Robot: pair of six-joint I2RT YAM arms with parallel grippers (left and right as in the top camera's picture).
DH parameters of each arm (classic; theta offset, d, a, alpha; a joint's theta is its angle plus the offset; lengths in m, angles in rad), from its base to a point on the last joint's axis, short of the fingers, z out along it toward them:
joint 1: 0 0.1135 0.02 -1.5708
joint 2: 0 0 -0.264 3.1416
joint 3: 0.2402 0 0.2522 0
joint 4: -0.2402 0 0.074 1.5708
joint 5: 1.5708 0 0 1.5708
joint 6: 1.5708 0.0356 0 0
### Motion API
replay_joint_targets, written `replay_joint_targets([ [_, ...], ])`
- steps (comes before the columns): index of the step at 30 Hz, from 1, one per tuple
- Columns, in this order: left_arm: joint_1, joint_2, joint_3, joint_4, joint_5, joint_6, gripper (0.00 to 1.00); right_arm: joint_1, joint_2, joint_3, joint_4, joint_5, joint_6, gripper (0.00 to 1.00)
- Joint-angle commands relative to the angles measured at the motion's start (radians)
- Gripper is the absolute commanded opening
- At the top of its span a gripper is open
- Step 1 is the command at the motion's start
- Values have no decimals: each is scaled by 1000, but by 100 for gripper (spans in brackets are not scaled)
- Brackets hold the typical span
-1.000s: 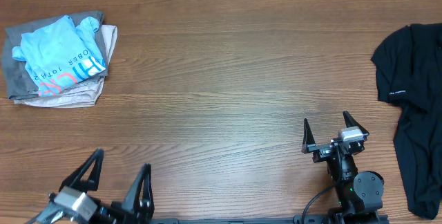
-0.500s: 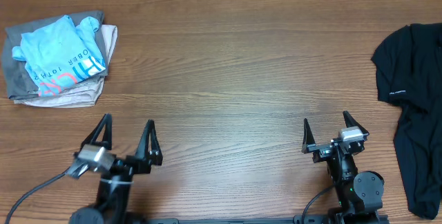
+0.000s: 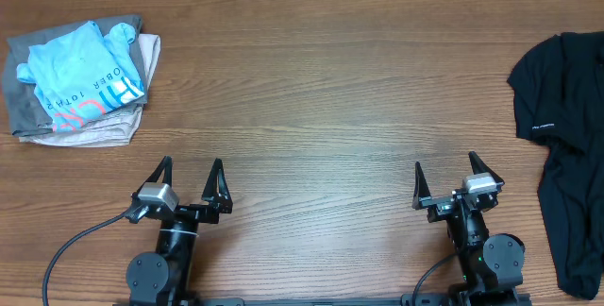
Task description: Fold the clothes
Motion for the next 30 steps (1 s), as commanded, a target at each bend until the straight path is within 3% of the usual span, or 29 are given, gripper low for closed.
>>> replay_joint_targets([
  [1, 6, -11, -27, -5, -28, 4, 100, -3, -10, -10, 5, 8, -3, 100],
  [12, 88, -11, -26, -147, -68, 19, 100, -3, -10, -10, 6, 8, -3, 100],
  [18, 90, -11, -26, -148, -58, 97, 100, -3, -10, -10, 5, 9, -3, 100],
  [24, 89, -11, -26, -151, 12, 254, 100, -3, -10, -10, 5, 9, -3, 100],
  [30, 89, -11, -26, -151, 4, 268, 100, -3, -10, -10, 5, 9, -3, 100],
])
